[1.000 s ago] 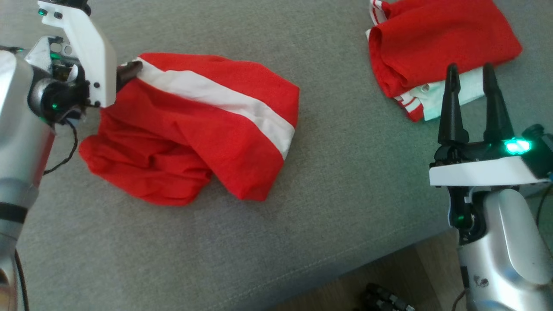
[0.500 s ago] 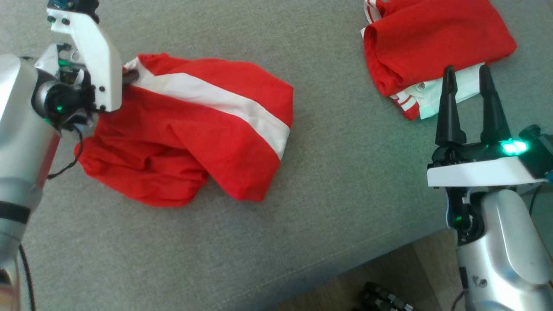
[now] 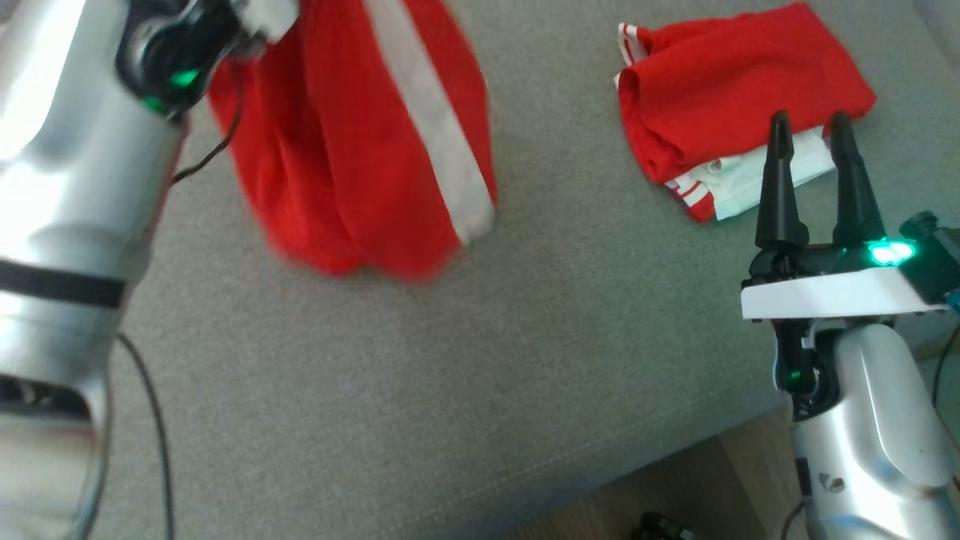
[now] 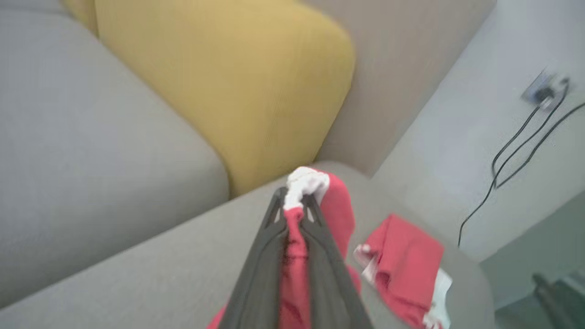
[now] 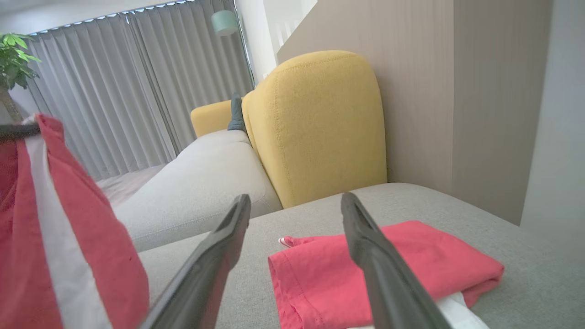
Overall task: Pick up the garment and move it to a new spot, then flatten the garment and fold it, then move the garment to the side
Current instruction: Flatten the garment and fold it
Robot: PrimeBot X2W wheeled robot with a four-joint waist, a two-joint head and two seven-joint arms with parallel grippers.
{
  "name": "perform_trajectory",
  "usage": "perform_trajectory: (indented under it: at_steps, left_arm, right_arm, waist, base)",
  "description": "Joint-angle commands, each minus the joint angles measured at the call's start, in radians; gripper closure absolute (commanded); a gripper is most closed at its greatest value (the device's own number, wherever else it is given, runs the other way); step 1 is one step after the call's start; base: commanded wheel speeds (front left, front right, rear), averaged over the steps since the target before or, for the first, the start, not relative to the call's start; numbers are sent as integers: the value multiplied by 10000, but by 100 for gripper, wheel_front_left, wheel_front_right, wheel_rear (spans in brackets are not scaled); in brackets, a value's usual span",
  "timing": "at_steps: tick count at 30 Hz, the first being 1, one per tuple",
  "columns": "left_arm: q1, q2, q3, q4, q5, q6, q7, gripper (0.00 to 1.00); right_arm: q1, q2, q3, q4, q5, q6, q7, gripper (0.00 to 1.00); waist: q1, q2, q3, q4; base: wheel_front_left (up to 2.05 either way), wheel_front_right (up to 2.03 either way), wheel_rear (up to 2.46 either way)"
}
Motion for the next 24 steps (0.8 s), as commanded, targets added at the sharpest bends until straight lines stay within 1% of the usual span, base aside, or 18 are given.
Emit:
perform_trajectory:
  at_steps: [1,4,6,9,13,14,16,18,22,24]
  left_arm:
    - [-741,99,502,-366,-91,-59,-351,100]
    - [-1117,-395,733,-343,-150,-21,-1153,100]
    - [-1285,-701,870,-316,-228,71,-1495,100]
    - [-1359,-955,929,-325,-209,214,-1843,100]
    - [-1077,-1140,1125,-550,-328,588,-2188,100]
    - [-722,-1221,1359,-735,-597,875,-2247,100]
    - [-222,-1178,1531,-984,-758,1207,-2302,100]
    - [459,-1012,1519,-1258,-782,1424,-2287,100]
    - [1980,-432,1401,-1520,-668,1781,-2286,100]
    - [2628,-148,1339,-1510,-552,1888,-2402,100]
  right_arm:
    - [-171,-29,171,-250,52,-9,-107,0]
    - [-101,-29,59,-197,9,-9,-107,0]
    - [-59,-29,-20,-174,-35,-9,-107,0]
    - [28,-29,-112,-135,-109,-9,-107,0]
    - [146,-29,-251,-102,-246,-9,-107,0]
    - [181,-29,-354,-95,-300,-9,-107,0]
    - [197,-29,-471,-96,-352,-9,-107,0]
    - [217,-29,-612,-103,-404,-9,-107,0]
    - [238,-29,-793,-106,-523,-9,-107,0]
    - [226,-29,-815,-89,-593,-9,-107,0]
  waist:
    - [0,0,-209,63]
    - [0,0,-488,228]
    - [0,0,-644,395]
    - [0,0,-862,712]
    - [0,0,-1067,1193]
    - [0,0,-1144,1429]
    - [0,0,-1197,1652]
    - [0,0,-1233,1870]
    - [0,0,-1245,2287]
    - [0,0,-1238,2466]
  base:
    - [0,0,0]
    - [0,0,0]
    - [0,0,0]
    - [0,0,0]
    - [0,0,0]
    - [0,0,0]
    - [0,0,0]
    - [0,0,0]
    - [0,0,0]
    - [0,0,0]
